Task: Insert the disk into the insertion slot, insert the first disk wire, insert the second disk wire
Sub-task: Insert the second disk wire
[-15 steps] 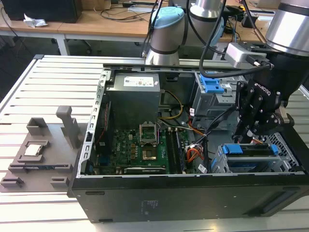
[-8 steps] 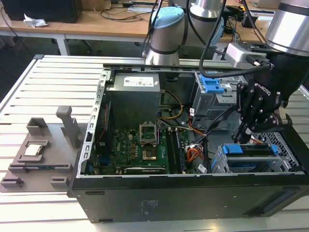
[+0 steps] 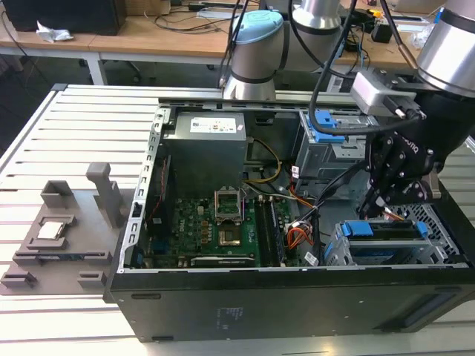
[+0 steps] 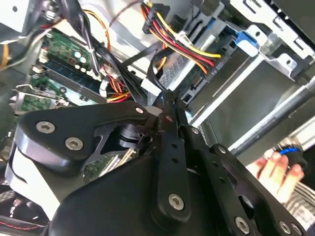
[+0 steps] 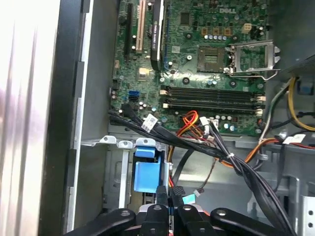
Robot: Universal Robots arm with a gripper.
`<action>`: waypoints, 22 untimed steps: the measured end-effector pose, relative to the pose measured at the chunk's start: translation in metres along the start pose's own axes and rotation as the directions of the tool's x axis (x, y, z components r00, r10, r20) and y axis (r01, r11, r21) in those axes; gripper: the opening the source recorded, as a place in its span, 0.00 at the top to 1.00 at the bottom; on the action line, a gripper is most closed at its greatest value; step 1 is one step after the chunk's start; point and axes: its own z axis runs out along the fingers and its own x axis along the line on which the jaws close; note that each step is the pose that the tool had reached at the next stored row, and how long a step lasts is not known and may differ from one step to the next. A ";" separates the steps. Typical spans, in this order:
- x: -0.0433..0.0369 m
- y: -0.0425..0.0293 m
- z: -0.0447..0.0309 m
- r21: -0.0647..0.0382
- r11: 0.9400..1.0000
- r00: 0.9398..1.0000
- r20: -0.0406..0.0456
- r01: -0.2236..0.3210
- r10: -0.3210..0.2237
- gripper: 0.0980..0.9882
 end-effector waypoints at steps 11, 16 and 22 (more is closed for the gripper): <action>0.0228 -0.0045 0.0019 0.003 1.000 0.998 0.064 -0.003 0.002 0.95; 0.0283 -0.0142 0.0018 -0.001 1.000 0.998 0.070 -0.003 0.003 0.95; 0.0292 -0.0183 0.0038 -0.003 1.000 0.997 0.083 -0.004 0.004 0.95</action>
